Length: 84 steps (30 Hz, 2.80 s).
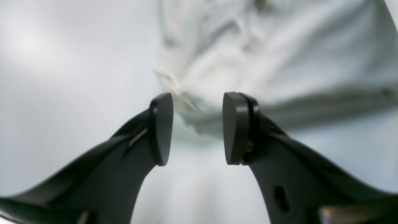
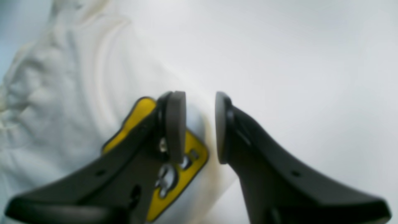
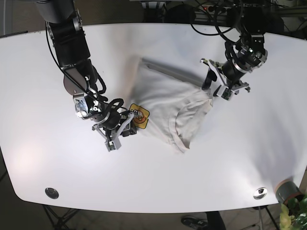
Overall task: Fold the T-shirt properly
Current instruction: 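Tuck the shirt edges with both grippers into a neat rectangle, then grasp the folded white shirt's collar edge with the left gripper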
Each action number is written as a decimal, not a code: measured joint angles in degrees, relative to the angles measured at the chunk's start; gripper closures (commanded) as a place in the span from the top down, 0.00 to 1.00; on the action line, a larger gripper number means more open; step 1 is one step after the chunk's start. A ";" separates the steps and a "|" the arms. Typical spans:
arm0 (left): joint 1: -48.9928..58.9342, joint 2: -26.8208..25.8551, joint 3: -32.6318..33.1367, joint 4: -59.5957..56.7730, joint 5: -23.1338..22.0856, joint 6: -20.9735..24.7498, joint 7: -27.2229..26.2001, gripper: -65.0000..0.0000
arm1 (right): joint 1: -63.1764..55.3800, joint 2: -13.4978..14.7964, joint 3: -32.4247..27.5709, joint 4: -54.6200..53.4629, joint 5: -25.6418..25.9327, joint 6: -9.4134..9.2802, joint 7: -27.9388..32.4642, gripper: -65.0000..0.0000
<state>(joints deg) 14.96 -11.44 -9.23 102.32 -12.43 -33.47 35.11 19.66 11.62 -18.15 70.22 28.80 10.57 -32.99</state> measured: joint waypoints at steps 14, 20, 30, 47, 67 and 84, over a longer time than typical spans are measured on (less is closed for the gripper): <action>-7.04 1.25 0.44 -12.61 0.35 0.09 -0.04 0.37 | 1.84 0.07 -0.20 -12.79 0.00 4.52 7.26 0.23; -13.18 1.22 0.42 -17.73 0.00 0.20 -0.24 0.26 | -0.52 0.46 -0.07 -10.43 0.11 4.55 7.43 0.23; -26.49 1.27 0.63 -33.75 0.17 0.37 -0.44 0.26 | -8.50 2.47 -0.04 -0.46 0.85 4.31 7.02 0.23; -44.24 1.49 7.69 -54.49 0.15 0.61 -7.02 0.35 | -21.33 -0.57 0.04 15.19 0.00 -1.36 1.88 0.23; -35.56 -2.93 7.41 -31.56 0.26 0.37 -0.81 0.35 | -21.18 -0.24 5.86 22.53 0.92 -1.68 -1.95 0.23; -21.90 2.99 15.76 -3.91 -0.26 21.55 1.53 0.70 | -19.52 -0.44 12.28 24.48 0.31 -1.77 -4.81 0.23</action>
<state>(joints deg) -6.94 -8.45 6.52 98.41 -12.69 -11.92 36.64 0.14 11.18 -5.87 94.70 29.10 8.80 -37.80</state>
